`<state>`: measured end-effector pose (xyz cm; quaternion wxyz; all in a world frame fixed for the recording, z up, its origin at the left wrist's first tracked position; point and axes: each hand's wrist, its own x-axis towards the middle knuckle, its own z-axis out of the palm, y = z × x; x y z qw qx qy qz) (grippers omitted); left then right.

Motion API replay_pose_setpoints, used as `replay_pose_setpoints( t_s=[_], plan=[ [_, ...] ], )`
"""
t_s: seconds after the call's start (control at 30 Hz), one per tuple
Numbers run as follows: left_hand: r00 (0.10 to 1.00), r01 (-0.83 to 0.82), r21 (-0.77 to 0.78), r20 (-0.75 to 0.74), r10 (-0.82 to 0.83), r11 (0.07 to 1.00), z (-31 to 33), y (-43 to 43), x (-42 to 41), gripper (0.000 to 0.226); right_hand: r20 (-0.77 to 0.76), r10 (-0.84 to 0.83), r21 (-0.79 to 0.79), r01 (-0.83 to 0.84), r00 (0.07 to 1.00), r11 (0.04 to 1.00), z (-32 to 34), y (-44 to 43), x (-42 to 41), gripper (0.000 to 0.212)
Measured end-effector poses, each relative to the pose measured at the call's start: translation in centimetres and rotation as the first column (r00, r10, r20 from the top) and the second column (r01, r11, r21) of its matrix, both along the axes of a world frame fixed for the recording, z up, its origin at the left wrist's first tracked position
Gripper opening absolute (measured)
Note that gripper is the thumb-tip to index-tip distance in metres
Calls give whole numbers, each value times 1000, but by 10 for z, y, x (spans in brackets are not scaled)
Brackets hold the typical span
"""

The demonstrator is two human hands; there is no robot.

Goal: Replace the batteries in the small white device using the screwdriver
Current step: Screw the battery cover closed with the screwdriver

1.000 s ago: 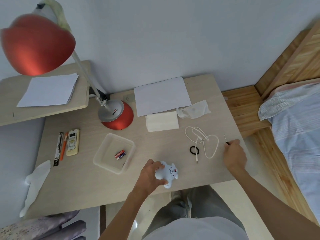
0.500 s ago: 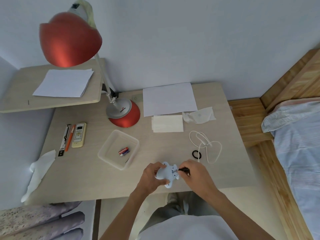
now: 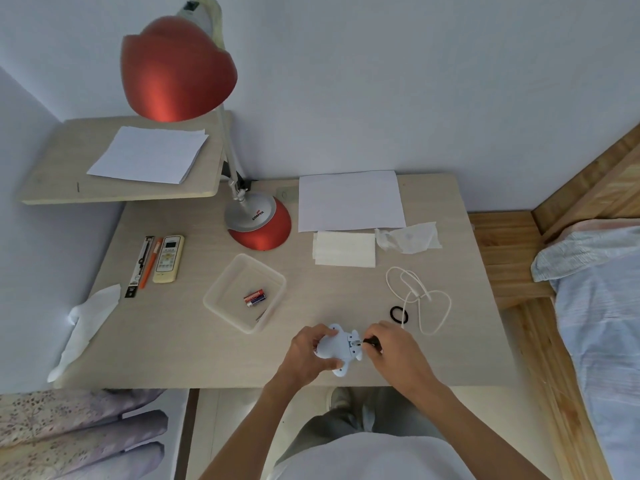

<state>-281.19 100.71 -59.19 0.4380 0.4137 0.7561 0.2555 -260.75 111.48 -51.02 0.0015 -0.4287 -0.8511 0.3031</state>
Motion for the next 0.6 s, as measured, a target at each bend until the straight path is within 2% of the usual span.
replay_pose_setpoints(
  t_s=[0.17,0.33,0.47,0.6],
  plan=[
    [999,-40,-9,25,40,999,-1,3,4,65,8,50,5,-50,999,999,3,5,-3,5],
    [980,-142,-15,141,143,990,-3,9,9,65,31,124,4,-124,992,992,0,17,0,3],
    [960,-161,-12,229,159,987,-2,15,15,62,73,149,-20,-148,986,989,-3,30,4,7],
    [975,-112,-17,189,113,994,-3,18,17,63,89,158,-65,-153,983,986,-7,43,5,12]
  ],
)
